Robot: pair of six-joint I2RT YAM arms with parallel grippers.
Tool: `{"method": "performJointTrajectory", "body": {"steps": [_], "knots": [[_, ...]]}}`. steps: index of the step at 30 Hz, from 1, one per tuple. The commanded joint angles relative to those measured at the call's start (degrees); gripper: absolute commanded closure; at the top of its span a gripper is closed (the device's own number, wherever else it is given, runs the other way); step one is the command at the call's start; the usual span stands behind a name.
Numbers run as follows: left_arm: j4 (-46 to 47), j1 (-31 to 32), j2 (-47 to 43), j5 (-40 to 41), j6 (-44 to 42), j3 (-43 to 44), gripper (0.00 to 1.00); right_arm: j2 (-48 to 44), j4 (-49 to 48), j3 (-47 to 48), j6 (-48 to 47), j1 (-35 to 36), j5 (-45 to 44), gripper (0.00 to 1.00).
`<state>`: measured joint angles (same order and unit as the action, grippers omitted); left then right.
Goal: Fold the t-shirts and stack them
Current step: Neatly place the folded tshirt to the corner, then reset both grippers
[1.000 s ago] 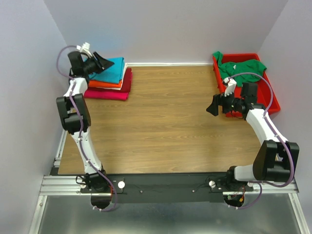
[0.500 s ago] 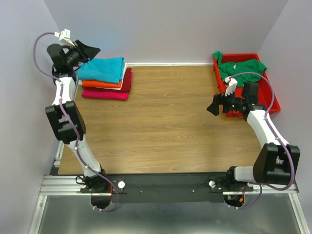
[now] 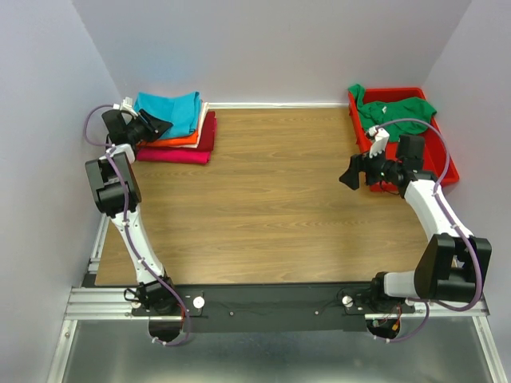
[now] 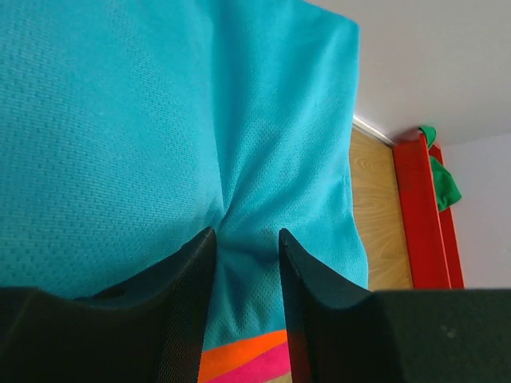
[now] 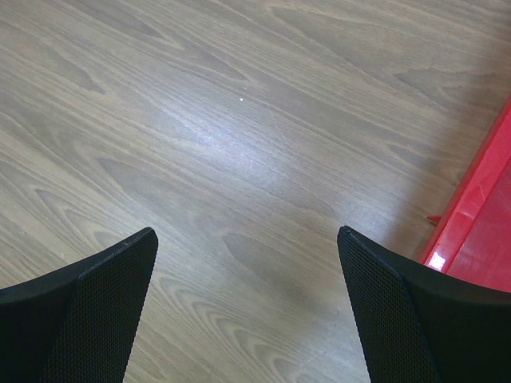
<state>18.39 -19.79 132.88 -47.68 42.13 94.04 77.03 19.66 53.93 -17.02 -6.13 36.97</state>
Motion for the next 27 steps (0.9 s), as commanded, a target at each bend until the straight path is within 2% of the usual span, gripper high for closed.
{"method": "performJointTrajectory", "body": {"steps": [1,8,10,13,16,18,19,23,24,25,26,27], "knots": [[0.85,-0.51,0.54,-1.08,-1.0,-1.23,0.54,0.57,0.47,-0.85,-1.0,-0.46,1.08,0.0],[-2.39,-0.69,-9.38,-5.4,-2.13,5.8,0.51,-0.83,0.64,-0.85,-1.79,-0.55,1.7,0.0],[-4.15,-0.69,-14.89,-4.36,-4.32,7.47,0.49,-2.06,0.64,-1.02,-2.4,-0.55,1.44,0.0],[-7.92,-0.51,-23.87,-0.67,-8.45,5.37,0.48,-3.99,0.73,-0.85,-2.5,-0.64,-0.84,0.0],[-14.76,1.41,-33.98,6.33,-17.5,-2.77,0.43,-7.94,0.73,-0.15,-2.23,-0.64,-5.58,0.0],[-16.28,3.43,-39.16,10.04,-23.89,-7.1,0.42,-11.62,0.73,0.29,-2.49,-0.55,-10.92,0.0],[-16.72,4.84,-44.58,13.63,-25.85,-9.29,0.41,-12.86,0.73,0.82,-2.15,-0.64,-12.78,0.0],[-16.2,14.93,-58.59,22.27,-34.38,-21.05,0.36,-18.4,0.2,3.54,3.82,-0.81,-23.68,0.0],[-15.85,15.31,-61.13,22.72,-35.09,-22.83,0.34,-18.93,0.2,4.42,5.83,-0.81,-26.31,0.0],[-15.32,15.74,-66.21,22.81,-35.45,-24.68,0.31,-20.16,0.38,5.73,7.51,-0.81,-27.47,0.0],[-13.92,15.84,-71.13,22.2,-35.54,-28.44,0.14,-21.13,0.29,6.18,10.22,-0.81,-29.31,0.0],[-13.13,15.75,-73.53,21.93,-35.54,-30.39,0.03,-22.27,0.12,6.36,11.73,-0.81,-30.46,0.0]]}}
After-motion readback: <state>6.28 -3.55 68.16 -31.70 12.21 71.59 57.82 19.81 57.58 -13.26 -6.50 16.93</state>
